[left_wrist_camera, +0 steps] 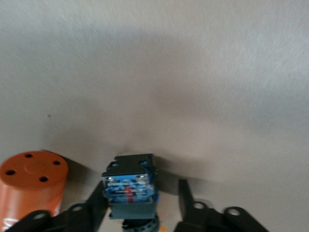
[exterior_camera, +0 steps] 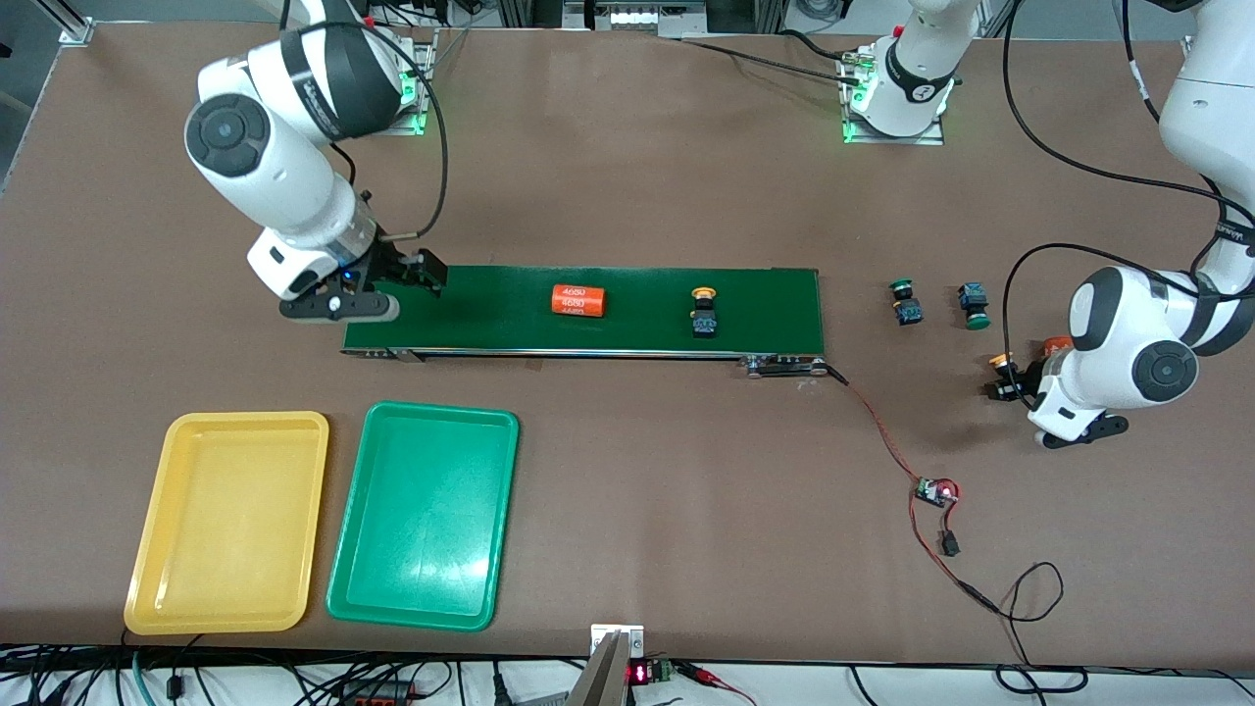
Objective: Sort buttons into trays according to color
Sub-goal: 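Grasp another button with the left gripper while the right gripper reaches the belt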
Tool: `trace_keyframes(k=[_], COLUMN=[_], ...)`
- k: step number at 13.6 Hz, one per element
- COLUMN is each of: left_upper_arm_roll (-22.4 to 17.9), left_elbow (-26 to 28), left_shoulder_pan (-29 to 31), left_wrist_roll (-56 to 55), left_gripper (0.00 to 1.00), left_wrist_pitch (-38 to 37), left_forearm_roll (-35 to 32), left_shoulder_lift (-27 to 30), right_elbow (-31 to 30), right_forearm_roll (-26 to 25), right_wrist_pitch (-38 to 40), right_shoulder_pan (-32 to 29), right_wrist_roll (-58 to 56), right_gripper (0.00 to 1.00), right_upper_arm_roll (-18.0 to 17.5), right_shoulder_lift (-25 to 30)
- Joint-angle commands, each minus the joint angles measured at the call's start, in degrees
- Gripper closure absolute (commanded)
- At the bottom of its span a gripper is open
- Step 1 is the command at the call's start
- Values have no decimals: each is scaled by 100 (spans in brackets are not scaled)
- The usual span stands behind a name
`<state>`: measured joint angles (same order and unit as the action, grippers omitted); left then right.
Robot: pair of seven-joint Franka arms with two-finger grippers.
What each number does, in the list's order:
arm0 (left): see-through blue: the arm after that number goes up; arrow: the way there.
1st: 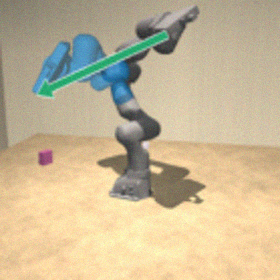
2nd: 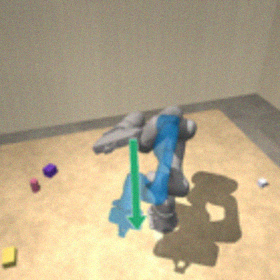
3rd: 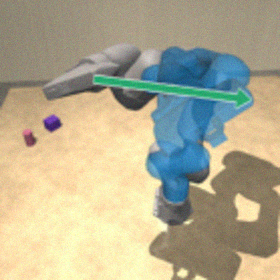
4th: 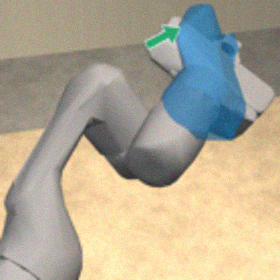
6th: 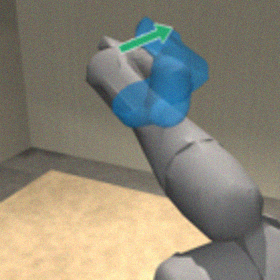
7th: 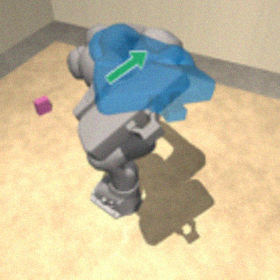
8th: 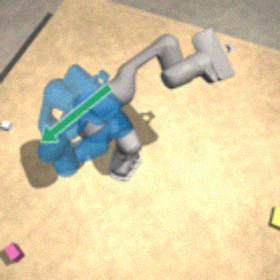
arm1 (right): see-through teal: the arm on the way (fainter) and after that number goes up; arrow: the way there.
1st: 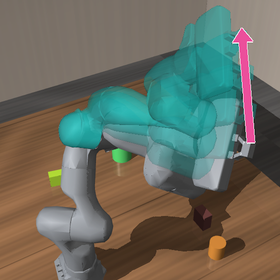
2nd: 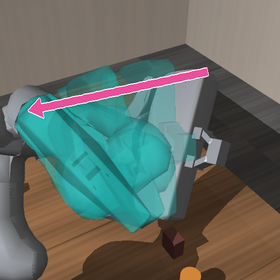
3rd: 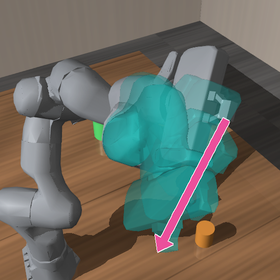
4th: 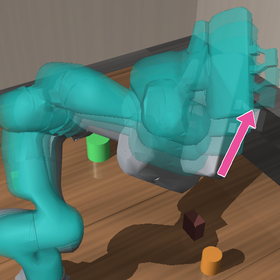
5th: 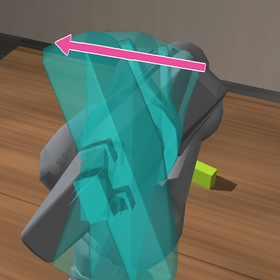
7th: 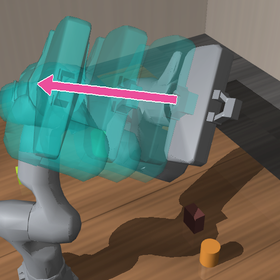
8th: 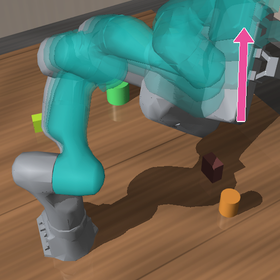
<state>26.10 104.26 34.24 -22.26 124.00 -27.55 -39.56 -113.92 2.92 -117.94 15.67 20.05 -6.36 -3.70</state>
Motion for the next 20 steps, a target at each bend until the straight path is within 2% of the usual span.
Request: trace_keyframes(k=[1, 3, 5, 8, 10, 13, 15, 18, 20], left_upper_arm_roll=[71, 184, 613, 1666, 2371, 2453, 2426, 2409, 2409], left_elbow=[112, 7, -204, -643, -775, -811, -1187, -1137, -996], left_shoulder_pan=[74, 39, 38, -14, -276, -1154, -1726, -2052, -2237], left_wrist_roll=[64, 20, 20, 37, -32, -357, -795, -1489, -1781], left_gripper=[86, 89, 89, 88, 88, 88, 88, 88, 88], left_wrist_pitch=[37, -172, -664, -1726, -2142, -2170, -1925, -1783, -1756], left_forearm_roll=[-128, -128, -93, -76, -67, 12, 363, 364, 364], left_shoulder_lift=[54, 168, 422, 511, 450, 371, 125, -174, -192], right_elbow=[-805, -1122, -1272, -1317, -1317, -1300, -1300, -1264, -1247], right_forearm_roll=[-37, -37, -37, -20, -28, -28, -37, -90, -404], right_wrist_pitch=[-151, -133, -107, -177, -334, -834, -1204, -1600, -1794], right_shoulder_pan=[-450, -556, -565, -609, -609, -557, -521, -250, -109], right_wrist_roll=[-123, -177, -168, 59, 585, 1245, 1719, 2203, 2607], right_gripper=[0, 0, 0, 0, 0, 0, 0, 0, 0], right_upper_arm_roll=[-418, -453, -462, -856, -1138, -1385, -1551, -1587, -1587], right_shoulder_lift=[755, 1054, 1231, 1275, 1214, 942, 732, 363, 160])
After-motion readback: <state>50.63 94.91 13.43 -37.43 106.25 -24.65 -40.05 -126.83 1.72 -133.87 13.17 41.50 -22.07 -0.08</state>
